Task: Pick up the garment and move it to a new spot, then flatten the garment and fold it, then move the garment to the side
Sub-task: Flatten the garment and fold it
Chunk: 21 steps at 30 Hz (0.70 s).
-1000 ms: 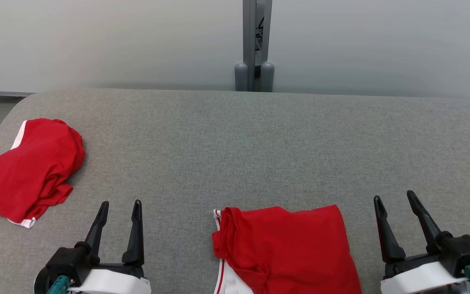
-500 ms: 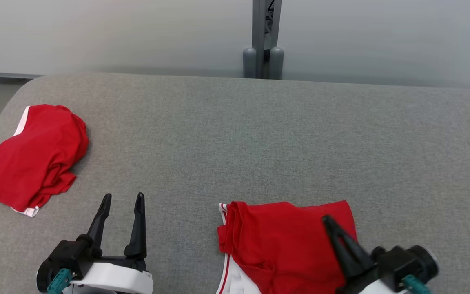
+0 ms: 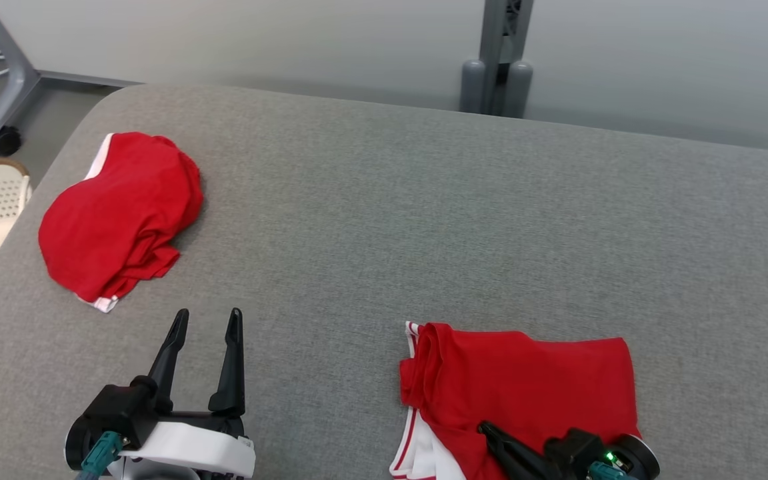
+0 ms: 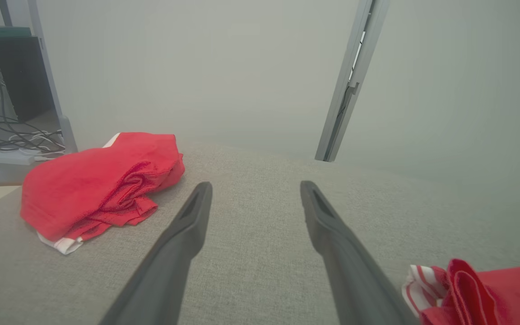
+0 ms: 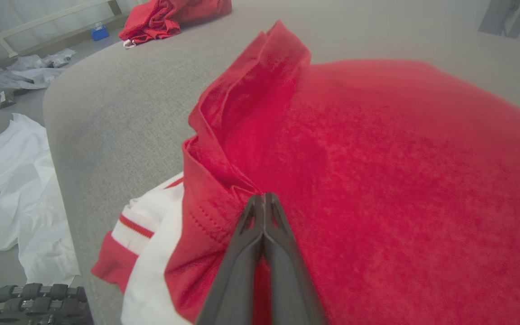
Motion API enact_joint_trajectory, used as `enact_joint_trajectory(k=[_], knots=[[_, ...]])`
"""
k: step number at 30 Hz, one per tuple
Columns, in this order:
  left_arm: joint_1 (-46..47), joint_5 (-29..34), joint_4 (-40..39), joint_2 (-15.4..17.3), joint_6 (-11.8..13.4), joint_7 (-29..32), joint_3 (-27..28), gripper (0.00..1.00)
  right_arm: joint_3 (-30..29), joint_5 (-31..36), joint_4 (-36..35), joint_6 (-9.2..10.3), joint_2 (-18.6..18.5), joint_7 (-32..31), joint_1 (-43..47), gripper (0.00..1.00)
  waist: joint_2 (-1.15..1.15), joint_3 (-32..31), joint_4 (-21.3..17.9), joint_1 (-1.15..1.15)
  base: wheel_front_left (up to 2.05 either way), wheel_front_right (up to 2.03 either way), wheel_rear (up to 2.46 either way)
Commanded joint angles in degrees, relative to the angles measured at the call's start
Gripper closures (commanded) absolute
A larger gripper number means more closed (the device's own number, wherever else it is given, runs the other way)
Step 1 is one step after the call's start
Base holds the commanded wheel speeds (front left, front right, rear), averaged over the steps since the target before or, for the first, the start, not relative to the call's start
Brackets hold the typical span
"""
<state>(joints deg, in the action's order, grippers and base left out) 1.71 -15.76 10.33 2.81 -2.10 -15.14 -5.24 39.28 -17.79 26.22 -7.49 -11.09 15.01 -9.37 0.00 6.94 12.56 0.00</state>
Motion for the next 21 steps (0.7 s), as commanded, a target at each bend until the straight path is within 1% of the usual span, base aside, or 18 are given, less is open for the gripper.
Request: enact_joint_trajectory(k=[1, 4, 6, 16, 21], knots=[[0.86, -0.36, 0.01, 0.18, 0.18, 0.01, -0.03, 0.0, 0.42, -0.37, 1.11, -0.01, -0.32, 0.19, -0.76, 1.0, 0.0, 0.18, 1.02, 0.0, 0.0, 0.0, 0.0], [0.69, -0.51, 0.12, 0.19, 0.17, 0.01, -0.09, 0.0, 2.74, -2.05, 3.73, -0.01, 0.09, 0.19, -1.6, 1.0, 0.0, 0.18, 2.15, 0.0, 0.0, 0.0, 0.0], [0.61, -0.62, 0.15, 0.17, 0.35, 0.01, -0.18, 0.0, 5.37, -3.73, 4.02, -0.02, 0.25, 0.08, -2.19, 1.0, 0.0, 0.17, 2.69, 0.0, 0.0, 0.0, 0.0], [0.02, -0.87, 0.34, 0.19, 0.6, 0.01, -0.22, 0.0, 15.86, -12.33, -1.34, -0.02, -2.23, 0.09, -5.0, 1.0, 0.0, -0.32, 3.28, 0.0, 0.0, 0.0, 0.0], [-0.35, -0.61, 0.45, 0.18, 0.6, 0.01, 0.01, 0.0, 19.68, -15.13, -3.58, -0.02, -3.68, 0.08, -6.35, 1.0, 0.0, -0.83, 2.71, 0.0, 0.0, 0.0, 0.0]])
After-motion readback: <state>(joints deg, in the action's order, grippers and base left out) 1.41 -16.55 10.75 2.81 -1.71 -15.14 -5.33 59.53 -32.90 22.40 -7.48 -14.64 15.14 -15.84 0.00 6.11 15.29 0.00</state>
